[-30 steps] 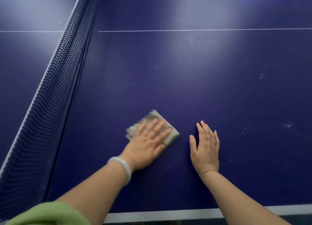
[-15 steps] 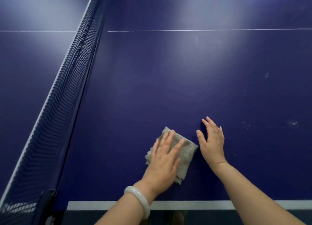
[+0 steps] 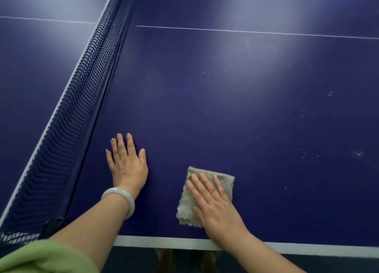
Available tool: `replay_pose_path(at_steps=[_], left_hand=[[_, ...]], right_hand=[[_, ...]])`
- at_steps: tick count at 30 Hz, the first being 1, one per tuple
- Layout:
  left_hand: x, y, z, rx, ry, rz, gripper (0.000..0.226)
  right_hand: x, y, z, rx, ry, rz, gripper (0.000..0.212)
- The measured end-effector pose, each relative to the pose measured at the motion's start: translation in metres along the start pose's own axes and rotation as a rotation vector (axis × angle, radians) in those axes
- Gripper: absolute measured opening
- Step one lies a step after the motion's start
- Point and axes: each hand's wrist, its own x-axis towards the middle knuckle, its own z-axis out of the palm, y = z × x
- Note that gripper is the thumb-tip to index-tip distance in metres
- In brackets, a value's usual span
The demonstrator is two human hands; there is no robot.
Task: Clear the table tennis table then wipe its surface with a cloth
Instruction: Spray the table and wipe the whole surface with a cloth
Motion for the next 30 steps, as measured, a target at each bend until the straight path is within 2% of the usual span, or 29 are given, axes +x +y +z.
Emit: replay_pose_path(at_steps=[2, 3, 4, 7, 9, 10, 11, 12, 15, 17, 18, 19, 20, 21, 23, 25, 26, 27, 28, 30], left_hand=[[-0.002, 0.002, 0.006, 0.026, 0.048, -0.005, 0.065], [-0.002, 0.003, 0.007, 0.04, 0.06, -0.011, 0.064], [-0.002, 0.003, 0.008, 0.052, 0.07, -0.015, 0.064], [-0.002, 0.003, 0.009, 0.058, 0.073, -0.024, 0.064], [-0.002, 0.004, 0.009, 0.065, 0.081, -0.023, 0.063], [-0.002, 0.004, 0.009, 0.064, 0.081, -0.026, 0.063], [-0.001, 0.004, 0.009, 0.064, 0.076, -0.028, 0.064], [-0.001, 0.004, 0.009, 0.066, 0.074, -0.029, 0.064], [-0.001, 0.003, 0.01, 0.054, 0.08, -0.029, 0.064], [0.0, 0.002, 0.011, 0.049, 0.088, -0.027, 0.063], [-0.001, 0.002, 0.011, 0.049, 0.09, -0.028, 0.064], [-0.001, 0.001, 0.011, 0.052, 0.09, -0.027, 0.064], [-0.001, 0.002, 0.012, 0.061, 0.093, -0.025, 0.064], [-0.001, 0.003, 0.012, 0.068, 0.097, -0.022, 0.064], [0.0, 0.003, 0.012, 0.069, 0.101, -0.024, 0.064], [-0.001, 0.003, 0.012, 0.073, 0.097, -0.028, 0.064], [-0.001, 0.003, 0.012, 0.076, 0.097, -0.031, 0.064], [-0.001, 0.003, 0.011, 0.079, 0.094, -0.033, 0.064], [0.0, 0.003, 0.011, 0.081, 0.089, -0.033, 0.064], [0.0, 0.003, 0.011, 0.077, 0.085, -0.03, 0.064]], right_hand=[[-0.02, 0.035, -0.008, -0.097, -0.053, -0.175, 0.059], [-0.024, 0.06, -0.011, -0.131, -0.037, -0.153, 0.058], [-0.024, 0.083, -0.012, -0.133, -0.021, -0.043, 0.058], [-0.004, 0.123, -0.011, -0.052, 0.057, 0.543, 0.058], [0.025, 0.107, -0.008, 0.008, 0.141, 0.814, 0.06], [0.04, 0.09, -0.007, 0.036, 0.164, 0.868, 0.06], [0.053, 0.071, -0.006, 0.042, 0.191, 0.843, 0.06], [0.062, 0.049, -0.004, 0.016, 0.207, 0.729, 0.06], [0.054, -0.008, 0.002, -0.074, 0.084, 0.029, 0.058], [0.038, 0.001, -0.005, -0.058, 0.021, -0.254, 0.059], [0.033, 0.02, -0.006, -0.075, 0.018, -0.297, 0.06], [0.031, 0.044, -0.006, -0.093, 0.015, -0.271, 0.061], [0.031, 0.07, -0.005, -0.095, 0.036, -0.165, 0.06], [0.033, 0.098, -0.005, -0.073, 0.075, 0.029, 0.059], [0.04, 0.135, -0.014, -0.007, 0.133, 0.536, 0.058], [0.059, 0.131, -0.02, 0.069, 0.193, 0.881, 0.057], [0.073, 0.116, -0.02, 0.084, 0.209, 0.927, 0.058], [0.085, 0.096, -0.017, 0.068, 0.226, 0.876, 0.058], [0.095, 0.074, -0.013, 0.036, 0.257, 0.741, 0.058], [0.101, 0.028, -0.004, -0.042, 0.226, 0.302, 0.059]])
